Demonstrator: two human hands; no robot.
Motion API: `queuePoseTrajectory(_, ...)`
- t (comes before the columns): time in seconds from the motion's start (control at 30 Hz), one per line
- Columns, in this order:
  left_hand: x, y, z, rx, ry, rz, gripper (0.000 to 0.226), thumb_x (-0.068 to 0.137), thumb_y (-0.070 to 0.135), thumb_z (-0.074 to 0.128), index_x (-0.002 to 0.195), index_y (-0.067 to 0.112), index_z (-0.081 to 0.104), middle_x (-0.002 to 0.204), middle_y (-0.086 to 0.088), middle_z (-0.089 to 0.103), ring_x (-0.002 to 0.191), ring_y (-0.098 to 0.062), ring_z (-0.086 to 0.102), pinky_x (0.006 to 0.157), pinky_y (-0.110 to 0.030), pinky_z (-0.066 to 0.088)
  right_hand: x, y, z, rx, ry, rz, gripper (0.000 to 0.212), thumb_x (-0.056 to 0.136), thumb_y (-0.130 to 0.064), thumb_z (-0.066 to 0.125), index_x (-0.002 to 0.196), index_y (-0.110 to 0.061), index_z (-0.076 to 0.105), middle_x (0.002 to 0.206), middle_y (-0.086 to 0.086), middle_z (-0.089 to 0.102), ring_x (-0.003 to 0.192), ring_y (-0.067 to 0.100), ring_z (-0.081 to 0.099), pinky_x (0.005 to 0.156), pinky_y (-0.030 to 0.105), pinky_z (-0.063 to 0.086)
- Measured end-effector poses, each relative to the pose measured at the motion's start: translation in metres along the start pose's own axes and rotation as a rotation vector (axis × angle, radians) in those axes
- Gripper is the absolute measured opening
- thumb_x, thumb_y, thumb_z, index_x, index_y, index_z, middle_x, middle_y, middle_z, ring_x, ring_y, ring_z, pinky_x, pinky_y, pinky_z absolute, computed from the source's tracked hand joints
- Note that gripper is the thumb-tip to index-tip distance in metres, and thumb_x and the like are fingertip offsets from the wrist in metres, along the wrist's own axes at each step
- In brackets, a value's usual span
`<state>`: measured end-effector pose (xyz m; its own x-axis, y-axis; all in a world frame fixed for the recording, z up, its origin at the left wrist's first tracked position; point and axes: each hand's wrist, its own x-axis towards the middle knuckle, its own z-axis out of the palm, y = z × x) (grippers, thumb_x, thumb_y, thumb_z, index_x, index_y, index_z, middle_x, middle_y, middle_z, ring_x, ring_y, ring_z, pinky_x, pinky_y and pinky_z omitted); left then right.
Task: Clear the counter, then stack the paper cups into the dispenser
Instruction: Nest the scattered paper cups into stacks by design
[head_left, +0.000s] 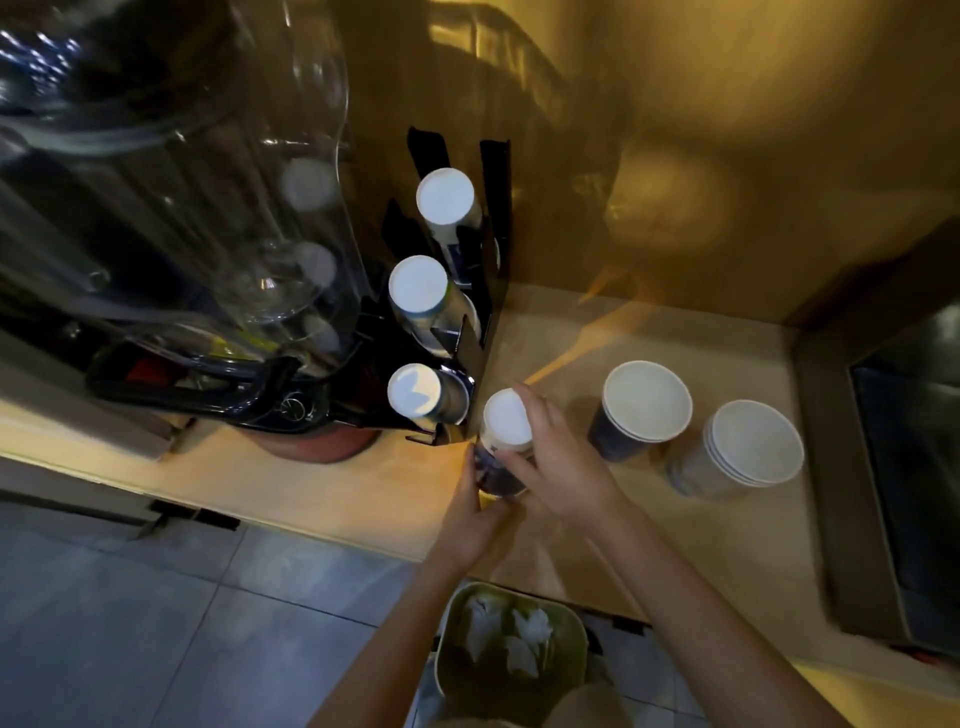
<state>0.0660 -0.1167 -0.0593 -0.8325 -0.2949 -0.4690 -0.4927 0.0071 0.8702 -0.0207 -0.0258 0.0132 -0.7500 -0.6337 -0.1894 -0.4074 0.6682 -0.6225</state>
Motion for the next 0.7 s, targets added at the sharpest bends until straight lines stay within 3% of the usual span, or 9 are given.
queuePoseTrajectory(0.07, 0.0, 0.001, -0.005, -0.08, -0.036, -0.048, 0.074, 0.088, 0.0, 0.051, 0.145, 0.023, 0.01, 0.133, 0.005, 0.041, 0.114, -0.007, 0.046, 0.082, -0.01, 0.044, -0.001, 0.001, 0.001, 0.079, 0.022, 0.017, 0.07, 0.088, -0.031, 0.057, 0.144, -0.027, 0.015, 0.145, 0.004, 0.033, 0.129, 0.023, 0.036, 0.099, 0.032, 0.036)
queuePoseTrajectory(0.17, -0.006, 0.009, -0.013, -0.145, -0.07, -0.114, 0.051, 0.089, -0.002, 0.047, 0.13, 0.023, 0.029, 0.109, 0.007, 0.053, 0.087, -0.004, 0.051, 0.059, -0.001, 0.045, -0.003, 0.002, 0.0, 0.134, 0.01, 0.038, 0.068, 0.088, -0.029, 0.058, 0.144, -0.026, 0.018, 0.146, 0.004, 0.032, 0.13, 0.021, 0.037, 0.1, 0.028, 0.033)
queuePoseTrajectory(0.23, -0.009, 0.007, -0.017, -0.182, -0.078, -0.13, 0.055, 0.089, -0.004, 0.047, 0.136, 0.016, 0.028, 0.121, -0.003, 0.051, 0.09, -0.011, 0.053, 0.061, -0.006, 0.046, -0.005, 0.003, -0.005, 0.152, 0.046, 0.04, 0.068, 0.087, -0.029, 0.059, 0.143, -0.023, 0.02, 0.145, 0.006, 0.035, 0.129, 0.021, 0.038, 0.101, 0.027, 0.032)
queuePoseTrajectory(0.33, -0.019, 0.013, -0.023, -0.266, -0.021, -0.146, 0.05, 0.089, 0.002, 0.048, 0.136, 0.012, 0.032, 0.119, -0.007, 0.051, 0.086, -0.004, 0.053, 0.059, -0.011, 0.049, -0.013, 0.004, -0.018, 0.228, 0.159, 0.047, 0.066, 0.085, -0.031, 0.063, 0.14, -0.022, 0.028, 0.14, 0.003, 0.044, 0.127, 0.018, 0.041, 0.102, 0.027, 0.033)
queuePoseTrajectory(0.43, -0.032, 0.022, -0.027, -0.281, 0.08, -0.035, 0.046, 0.088, 0.01, 0.053, 0.131, 0.019, 0.04, 0.116, -0.007, 0.058, 0.088, -0.003, 0.058, 0.066, -0.017, 0.046, -0.031, 0.003, -0.039, 0.447, 0.277, 0.073, 0.057, 0.082, -0.03, 0.066, 0.132, -0.027, 0.039, 0.125, -0.004, 0.053, 0.117, 0.015, 0.05, 0.098, 0.033, 0.046)
queuePoseTrajectory(0.53, -0.05, 0.04, -0.028, -0.371, 0.156, 0.118, 0.037, 0.087, 0.005, 0.053, 0.121, 0.018, 0.046, 0.093, -0.001, 0.07, 0.074, 0.001, 0.068, 0.059, -0.013, 0.052, -0.053, 0.011, -0.06, 0.722, 0.465, 0.115, 0.046, 0.081, -0.025, 0.065, 0.125, -0.023, 0.048, 0.116, -0.007, 0.057, 0.106, 0.01, 0.057, 0.08, 0.017, 0.053)
queuePoseTrajectory(0.6, -0.06, 0.053, -0.026, -0.413, 0.168, 0.19, 0.038, 0.086, 0.004, 0.055, 0.118, 0.022, 0.047, 0.08, 0.004, 0.075, 0.072, 0.0, 0.069, 0.06, -0.014, 0.053, -0.066, 0.023, -0.066, 0.894, 0.5, 0.171, 0.057, 0.074, -0.036, 0.068, 0.125, -0.017, 0.051, 0.119, 0.002, 0.06, 0.105, 0.014, 0.06, 0.072, 0.015, 0.055)
queuePoseTrajectory(0.67, -0.065, 0.064, -0.021, -0.421, 0.164, 0.238, 0.041, 0.084, 0.006, 0.057, 0.118, 0.025, 0.047, 0.077, 0.008, 0.077, 0.075, -0.003, 0.069, 0.064, -0.015, 0.053, -0.072, 0.036, -0.065, 1.129, 0.464, 0.243, 0.078, 0.054, -0.052, 0.078, 0.12, -0.017, 0.055, 0.114, 0.007, 0.064, 0.101, 0.019, 0.065, 0.07, 0.023, 0.058)
queuePoseTrajectory(0.7, -0.066, 0.068, -0.018, -0.412, 0.162, 0.251, 0.04, 0.084, 0.006, 0.058, 0.118, 0.024, 0.048, 0.076, 0.009, 0.077, 0.075, -0.004, 0.069, 0.064, -0.014, 0.053, -0.074, 0.041, -0.063, 1.251, 0.442, 0.267, 0.076, 0.051, -0.052, 0.08, 0.114, -0.017, 0.058, 0.108, 0.007, 0.066, 0.095, 0.018, 0.067, 0.07, 0.026, 0.059)
